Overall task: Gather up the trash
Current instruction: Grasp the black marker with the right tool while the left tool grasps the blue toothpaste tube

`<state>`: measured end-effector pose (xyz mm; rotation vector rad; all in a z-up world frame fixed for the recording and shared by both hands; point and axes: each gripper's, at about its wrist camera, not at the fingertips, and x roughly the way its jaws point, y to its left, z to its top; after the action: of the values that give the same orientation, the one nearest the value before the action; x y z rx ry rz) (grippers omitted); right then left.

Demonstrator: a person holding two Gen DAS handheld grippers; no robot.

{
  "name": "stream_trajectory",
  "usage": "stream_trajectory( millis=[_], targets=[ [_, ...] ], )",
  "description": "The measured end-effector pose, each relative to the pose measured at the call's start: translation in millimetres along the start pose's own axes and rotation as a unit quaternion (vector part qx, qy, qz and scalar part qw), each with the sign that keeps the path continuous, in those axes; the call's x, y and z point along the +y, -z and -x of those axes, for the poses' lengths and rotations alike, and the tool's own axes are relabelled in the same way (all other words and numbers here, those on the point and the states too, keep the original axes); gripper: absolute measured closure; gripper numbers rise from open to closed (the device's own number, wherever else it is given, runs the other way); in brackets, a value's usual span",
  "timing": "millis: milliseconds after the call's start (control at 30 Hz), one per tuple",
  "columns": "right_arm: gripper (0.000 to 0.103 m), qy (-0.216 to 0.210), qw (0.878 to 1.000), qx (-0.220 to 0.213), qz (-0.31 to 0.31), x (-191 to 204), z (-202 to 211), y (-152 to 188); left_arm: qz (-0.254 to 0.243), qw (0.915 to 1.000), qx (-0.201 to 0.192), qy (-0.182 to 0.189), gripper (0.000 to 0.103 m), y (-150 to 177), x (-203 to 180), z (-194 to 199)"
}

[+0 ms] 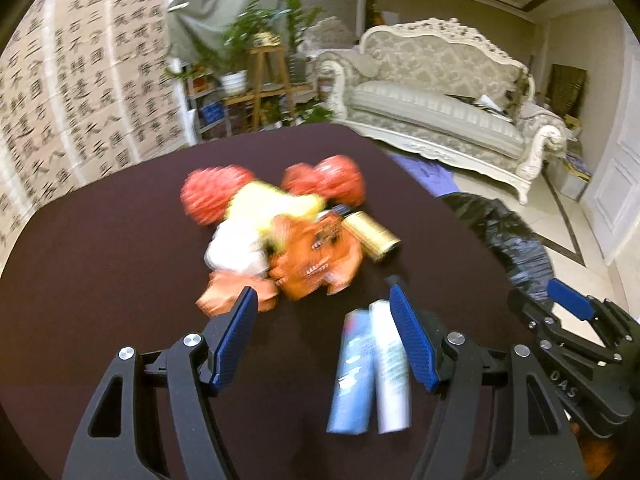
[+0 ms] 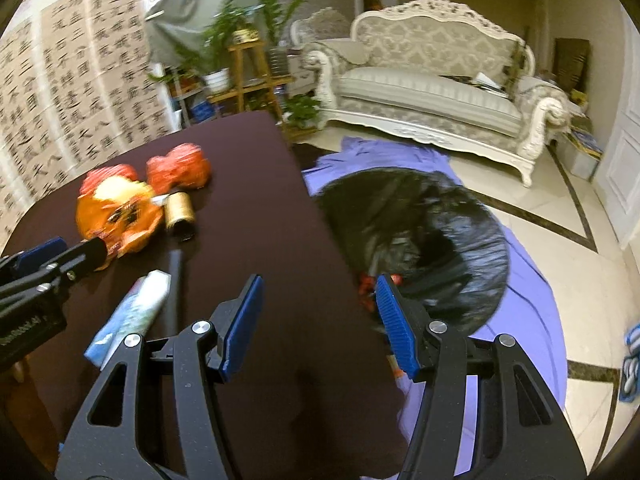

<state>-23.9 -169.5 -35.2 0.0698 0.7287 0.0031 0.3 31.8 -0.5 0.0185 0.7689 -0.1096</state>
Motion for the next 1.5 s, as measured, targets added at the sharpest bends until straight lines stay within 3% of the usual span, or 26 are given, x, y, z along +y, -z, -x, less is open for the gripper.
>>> stream_trajectory(
  millis=[233,500,567,800,1000,1500],
  targets=[
    [0.046,-0.028,0.999,0.007,0.04,39,-4,3,0.031,0.999,0.012,-0.028,0.036,19,35,0],
    [0.05,-0.039,0.996,0.021,0.073,65,-13,7,0.036,0.9987,0.019,-0.03,0.036,30,46,-1],
    [0.057,-0.04,0.996,0.028,0.079,69,-18,8,0.036,0.9987,0.022,-0.028,0.036,30,46,-3],
    [0.064,-0.041,0.994,0.036,0.091,76,-27,10,0.032,0.9989,0.032,-0.012,0.036,36,41,-5],
    [0.09,-0.04,0.995,0.033,0.085,67,-25,11,0.024,0.9989,0.039,0.005,0.036,38,31,-7],
    [0.09,-0.032,0.997,0.03,0.06,43,-23,13,-0.008,0.9978,0.055,0.035,0.036,37,10,-21]
  ],
)
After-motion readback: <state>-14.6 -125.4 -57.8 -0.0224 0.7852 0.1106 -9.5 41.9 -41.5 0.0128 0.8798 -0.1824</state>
